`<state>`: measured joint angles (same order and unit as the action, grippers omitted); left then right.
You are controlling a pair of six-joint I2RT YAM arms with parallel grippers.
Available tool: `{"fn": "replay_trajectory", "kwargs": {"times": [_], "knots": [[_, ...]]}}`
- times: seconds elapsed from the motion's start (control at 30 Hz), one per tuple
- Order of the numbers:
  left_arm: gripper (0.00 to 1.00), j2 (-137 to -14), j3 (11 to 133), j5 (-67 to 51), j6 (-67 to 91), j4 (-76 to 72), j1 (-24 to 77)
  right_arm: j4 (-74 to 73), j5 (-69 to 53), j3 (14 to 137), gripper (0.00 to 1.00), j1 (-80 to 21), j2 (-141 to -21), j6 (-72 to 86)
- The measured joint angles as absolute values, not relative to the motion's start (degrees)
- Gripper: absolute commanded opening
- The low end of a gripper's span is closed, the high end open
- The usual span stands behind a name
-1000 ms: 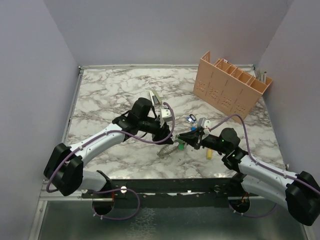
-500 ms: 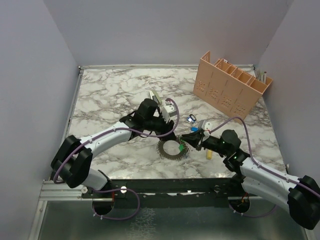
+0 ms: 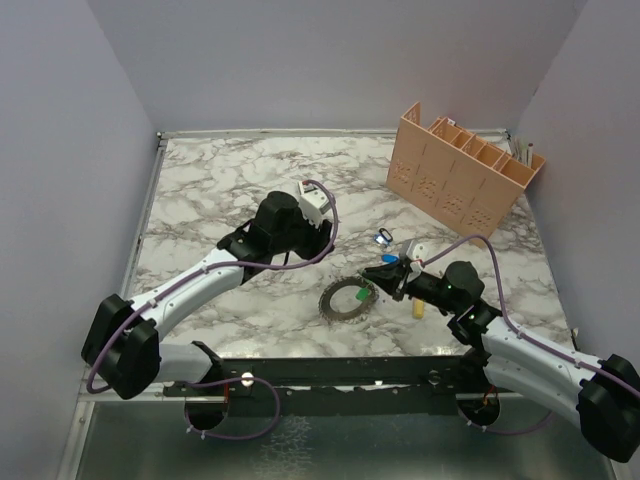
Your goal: Remove the keys from the keyring
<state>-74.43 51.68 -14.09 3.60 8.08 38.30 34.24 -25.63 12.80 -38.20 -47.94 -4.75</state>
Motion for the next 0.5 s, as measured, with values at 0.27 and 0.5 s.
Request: {"fn": "replay_trajectory", "kwargs": {"times": [0.27,0.5], "knots": [[0.50,-70.54,48.99,-21.47,2.50,5.15,38.30,31.40,-22.90,13.39,0.01,-38.20,-48.25,-4.54],[0.42,-66.85,48.10,-24.97,2.57,3.14,38.37,31.18,-22.90,13.39,0.00,-38.20,-48.21,-4.51]]}}
